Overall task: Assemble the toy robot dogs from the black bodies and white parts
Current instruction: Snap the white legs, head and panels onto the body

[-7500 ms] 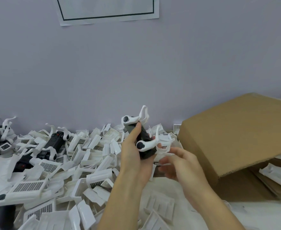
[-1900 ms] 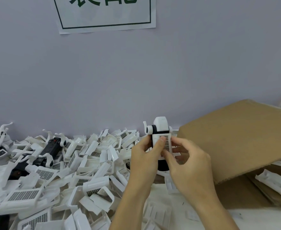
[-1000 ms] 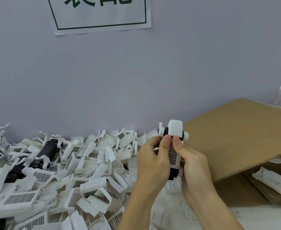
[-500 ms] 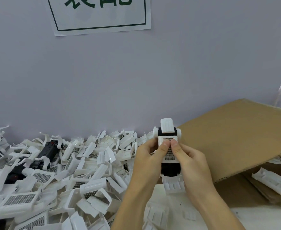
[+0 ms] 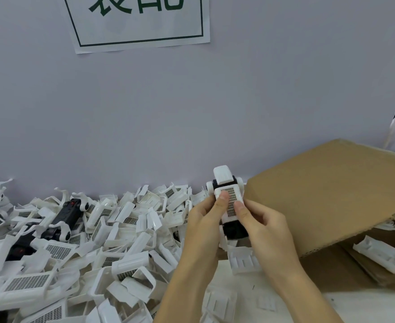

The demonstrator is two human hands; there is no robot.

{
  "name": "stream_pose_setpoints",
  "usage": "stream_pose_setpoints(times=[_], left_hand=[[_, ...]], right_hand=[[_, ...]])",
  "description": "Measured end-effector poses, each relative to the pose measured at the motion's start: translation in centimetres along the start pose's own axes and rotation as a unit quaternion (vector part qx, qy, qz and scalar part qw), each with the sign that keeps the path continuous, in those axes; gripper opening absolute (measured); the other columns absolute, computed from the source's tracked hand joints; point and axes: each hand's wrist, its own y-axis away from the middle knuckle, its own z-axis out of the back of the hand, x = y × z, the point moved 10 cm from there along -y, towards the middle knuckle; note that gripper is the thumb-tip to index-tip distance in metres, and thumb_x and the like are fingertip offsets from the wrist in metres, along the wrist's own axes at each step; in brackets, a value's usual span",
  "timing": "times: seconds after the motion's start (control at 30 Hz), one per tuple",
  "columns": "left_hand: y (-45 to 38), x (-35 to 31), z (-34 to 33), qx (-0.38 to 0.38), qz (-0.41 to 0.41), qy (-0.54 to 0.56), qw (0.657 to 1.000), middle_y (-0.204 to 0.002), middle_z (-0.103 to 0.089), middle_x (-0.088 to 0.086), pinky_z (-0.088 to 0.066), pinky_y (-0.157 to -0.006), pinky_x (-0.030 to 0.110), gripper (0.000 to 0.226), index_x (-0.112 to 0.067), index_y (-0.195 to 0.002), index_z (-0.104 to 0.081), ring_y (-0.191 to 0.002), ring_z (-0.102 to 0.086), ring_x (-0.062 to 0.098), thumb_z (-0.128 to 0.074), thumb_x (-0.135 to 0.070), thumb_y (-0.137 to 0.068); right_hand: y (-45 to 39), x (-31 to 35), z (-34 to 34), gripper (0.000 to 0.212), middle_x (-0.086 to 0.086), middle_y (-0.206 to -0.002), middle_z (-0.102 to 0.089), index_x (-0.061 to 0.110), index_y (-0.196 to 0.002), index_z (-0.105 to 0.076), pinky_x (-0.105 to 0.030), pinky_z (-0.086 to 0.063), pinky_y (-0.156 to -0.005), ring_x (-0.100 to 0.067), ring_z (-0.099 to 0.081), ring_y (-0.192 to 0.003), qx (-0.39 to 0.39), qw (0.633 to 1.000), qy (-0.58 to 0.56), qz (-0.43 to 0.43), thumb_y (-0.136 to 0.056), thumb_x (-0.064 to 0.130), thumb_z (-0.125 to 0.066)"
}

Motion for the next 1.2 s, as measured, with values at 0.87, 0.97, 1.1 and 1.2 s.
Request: stream_pose_setpoints(times=[0.87,0.97,1.1,1.2], left_hand=[[0.7,0.9,1.1,-0.072,0.097,0.171,0.978,-0.111,-0.076,0.018,-0.058,-0.052,0.039,0.064,-0.005,-0.125,-0.052,-0.080,-0.077,0.034,-0.083,-0.018,-0.071],[0.9,0.6,0.5,-0.050,0.109,0.133,0.984,-0.110,-0.075,0.021,-0.058,-0.054,0.041,0.069,-0.002,-0.123,-0.061,-0.084,-0.077,0.036,-0.082,-0.040,-0.070],[0.6,-0.8,2.2,-0.106,0.058,0.053,0.991,-0.083,-0.079,0.010,-0.055,-0.050,0.026,0.041,-0.014,-0.074,-0.071,-0.067,-0.075,0.019,-0.066,-0.051,-0.090],[0.7,-3.2,5.7,-0.201,-0.025,-0.014,0.979,-0.067,-0.074,0.003,-0.055,-0.050,0.025,0.035,-0.010,-0.077,-0.065,-0.059,-0.069,0.018,-0.063,-0.037,-0.099]], right_hand=[[1.1,1.5,-1.3,0.033,0.030,-0.108,-0.066,0.048,-0.112,-0.056,-0.020,-0.057,-0.081,0.003,-0.065,-0.104,-0.015,0.993,0.081,0.087,-0.090,0.030,-0.073],[1.0,1.5,-1.2,0.046,0.021,-0.109,-0.069,0.044,-0.117,-0.056,-0.023,-0.057,-0.083,-0.002,-0.067,-0.105,0.007,0.992,0.092,0.088,-0.085,0.020,-0.079],[1.1,2.3,-0.6,0.030,0.021,-0.103,-0.072,0.037,-0.111,-0.064,-0.013,-0.053,-0.074,0.000,-0.068,-0.098,-0.037,0.992,0.068,0.104,-0.088,0.020,-0.074],[1.0,2.0,0.4,0.014,0.009,-0.091,-0.074,0.027,-0.101,-0.070,-0.018,-0.053,-0.062,-0.005,-0.069,-0.082,-0.057,0.996,-0.020,0.065,-0.089,0.034,-0.069]])
